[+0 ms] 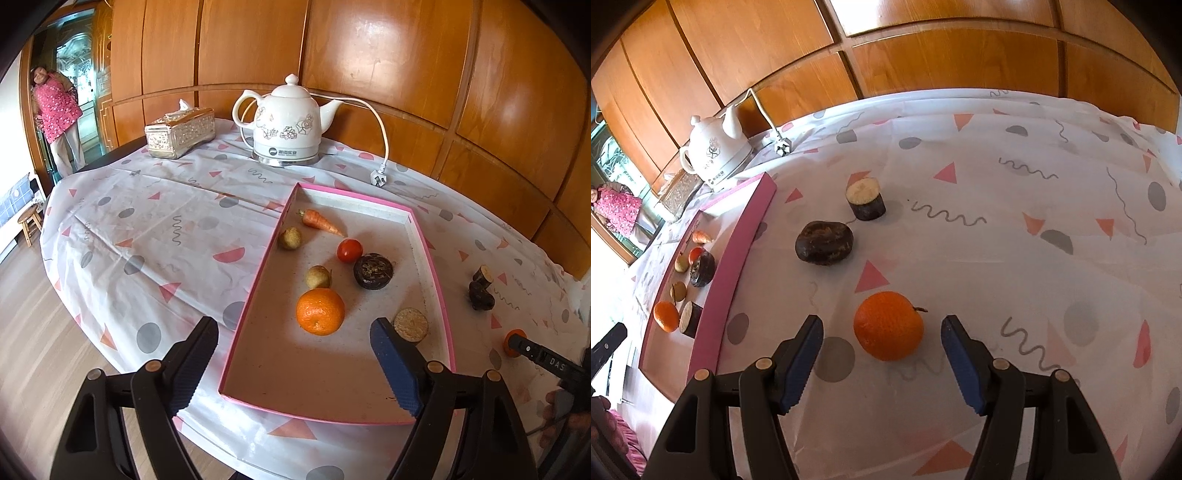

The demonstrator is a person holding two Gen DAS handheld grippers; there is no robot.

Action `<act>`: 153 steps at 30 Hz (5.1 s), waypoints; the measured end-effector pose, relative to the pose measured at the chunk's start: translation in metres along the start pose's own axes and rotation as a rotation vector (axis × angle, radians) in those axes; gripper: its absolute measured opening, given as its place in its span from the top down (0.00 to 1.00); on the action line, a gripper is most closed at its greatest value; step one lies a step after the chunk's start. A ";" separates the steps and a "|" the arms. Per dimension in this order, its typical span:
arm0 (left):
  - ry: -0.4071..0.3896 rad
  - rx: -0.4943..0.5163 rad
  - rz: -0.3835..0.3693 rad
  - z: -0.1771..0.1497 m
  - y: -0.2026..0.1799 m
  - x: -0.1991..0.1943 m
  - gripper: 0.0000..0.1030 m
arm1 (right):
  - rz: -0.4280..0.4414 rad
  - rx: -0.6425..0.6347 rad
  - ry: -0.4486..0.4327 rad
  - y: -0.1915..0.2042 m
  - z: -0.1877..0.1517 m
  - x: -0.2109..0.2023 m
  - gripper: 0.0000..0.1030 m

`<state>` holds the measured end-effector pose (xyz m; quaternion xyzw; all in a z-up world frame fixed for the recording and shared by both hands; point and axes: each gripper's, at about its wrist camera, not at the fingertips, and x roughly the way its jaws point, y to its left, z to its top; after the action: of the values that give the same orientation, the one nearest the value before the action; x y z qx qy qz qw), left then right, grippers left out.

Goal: Organize fruits
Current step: 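Move the right gripper toward the remaining mandarin beside the tray, then close the right gripper on the mandarin and lift it, then carry the mandarin into the tray and open the right gripper, then withdraw the right gripper from the tray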

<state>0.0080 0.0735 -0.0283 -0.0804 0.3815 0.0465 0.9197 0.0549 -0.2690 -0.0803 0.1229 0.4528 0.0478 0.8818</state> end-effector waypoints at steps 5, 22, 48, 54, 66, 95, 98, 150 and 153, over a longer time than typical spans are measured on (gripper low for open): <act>0.004 -0.002 -0.006 -0.001 0.000 0.001 0.18 | -0.001 0.019 -0.009 -0.004 -0.010 -0.006 0.35; -0.005 0.001 -0.028 -0.001 -0.002 0.000 0.18 | -0.002 0.038 0.013 0.001 -0.002 0.003 0.35; -0.035 -0.069 0.005 0.002 0.019 -0.016 0.18 | -0.011 -0.195 0.002 0.046 -0.009 -0.003 0.62; -0.032 -0.090 0.012 0.001 0.024 -0.016 0.17 | 0.060 -0.285 -0.009 0.078 -0.007 -0.013 0.62; -0.028 -0.140 0.013 0.001 0.037 -0.012 0.16 | 0.204 -0.481 0.015 0.163 0.009 -0.011 0.62; -0.016 -0.194 0.024 0.000 0.053 -0.004 0.16 | 0.147 -0.511 0.026 0.195 0.023 0.028 0.40; -0.019 -0.188 0.021 0.000 0.051 -0.005 0.16 | 0.127 -0.486 -0.017 0.187 0.019 0.015 0.40; -0.043 0.123 -0.081 -0.002 -0.035 -0.025 0.16 | -0.417 0.045 -0.257 -0.042 -0.038 -0.072 0.40; -0.044 0.161 -0.105 0.001 -0.046 -0.025 0.16 | -0.433 0.068 -0.252 -0.051 -0.037 -0.071 0.40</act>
<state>-0.0022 0.0278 -0.0050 -0.0254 0.3587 -0.0309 0.9326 -0.0182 -0.3262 -0.0584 0.0576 0.3565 -0.1731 0.9163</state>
